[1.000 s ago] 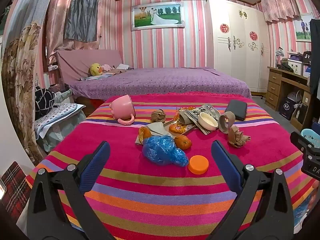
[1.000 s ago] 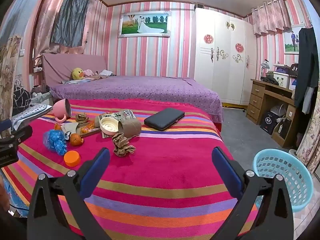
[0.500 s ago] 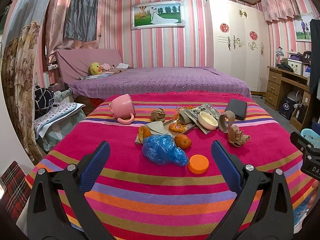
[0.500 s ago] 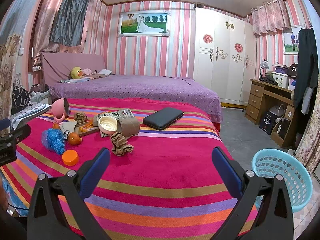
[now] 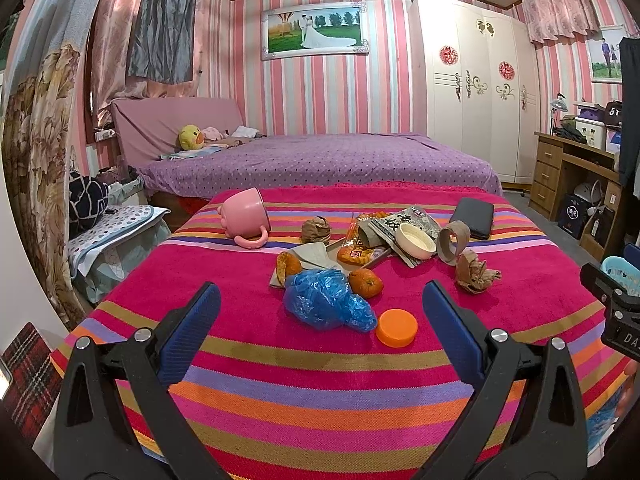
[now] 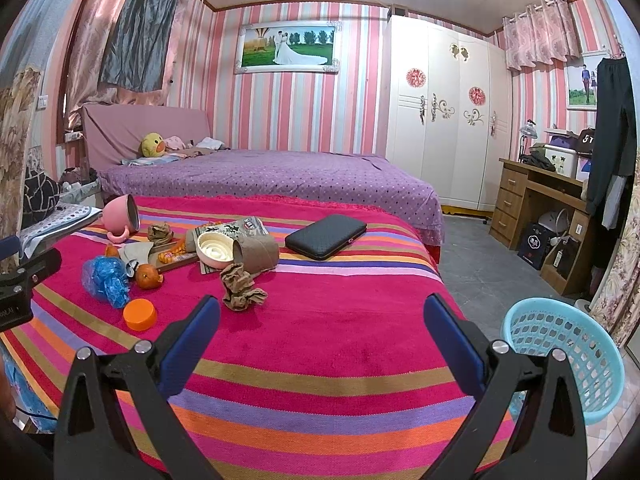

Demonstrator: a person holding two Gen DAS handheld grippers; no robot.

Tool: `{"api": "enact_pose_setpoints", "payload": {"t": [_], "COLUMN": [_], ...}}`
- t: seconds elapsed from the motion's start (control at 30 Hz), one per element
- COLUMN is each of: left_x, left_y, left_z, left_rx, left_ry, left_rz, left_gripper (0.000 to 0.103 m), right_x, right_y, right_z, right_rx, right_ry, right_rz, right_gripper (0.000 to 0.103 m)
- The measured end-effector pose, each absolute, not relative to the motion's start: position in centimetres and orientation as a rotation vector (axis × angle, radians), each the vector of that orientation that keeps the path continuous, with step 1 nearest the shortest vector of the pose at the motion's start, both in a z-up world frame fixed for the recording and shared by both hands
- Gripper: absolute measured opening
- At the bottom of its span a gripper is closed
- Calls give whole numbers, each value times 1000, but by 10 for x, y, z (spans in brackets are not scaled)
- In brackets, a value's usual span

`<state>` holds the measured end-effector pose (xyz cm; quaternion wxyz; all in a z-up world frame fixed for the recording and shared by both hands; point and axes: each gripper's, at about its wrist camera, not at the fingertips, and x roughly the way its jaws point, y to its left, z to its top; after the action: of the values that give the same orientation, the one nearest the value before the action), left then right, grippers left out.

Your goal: Collect trash

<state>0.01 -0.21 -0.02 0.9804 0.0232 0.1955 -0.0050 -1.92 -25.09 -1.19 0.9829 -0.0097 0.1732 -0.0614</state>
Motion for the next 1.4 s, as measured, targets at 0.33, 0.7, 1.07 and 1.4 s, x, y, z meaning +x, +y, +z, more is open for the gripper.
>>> {"api": "enact_pose_setpoints", "payload": {"t": [0.33, 0.7, 1.07, 1.4], "left_x": [0, 3, 6, 6], "left_y": [-2, 2, 3, 7], "left_z": [0, -4, -7, -10], "left_rx": [47, 43, 48, 46], "left_ry": [395, 402, 407, 414], "left_rz": [-11, -4, 0, 2], "left_gripper": [98, 98, 98, 98], "right_x": [-19, -15, -11, -9], "right_y": [-251, -257, -253, -252], "right_z": [-13, -14, -17, -19], "right_rx": [-19, -13, -13, -21], "right_ry": [353, 368, 377, 373], "right_rz": [-124, -131, -136, -137], "right_gripper": [99, 99, 99, 99]}}
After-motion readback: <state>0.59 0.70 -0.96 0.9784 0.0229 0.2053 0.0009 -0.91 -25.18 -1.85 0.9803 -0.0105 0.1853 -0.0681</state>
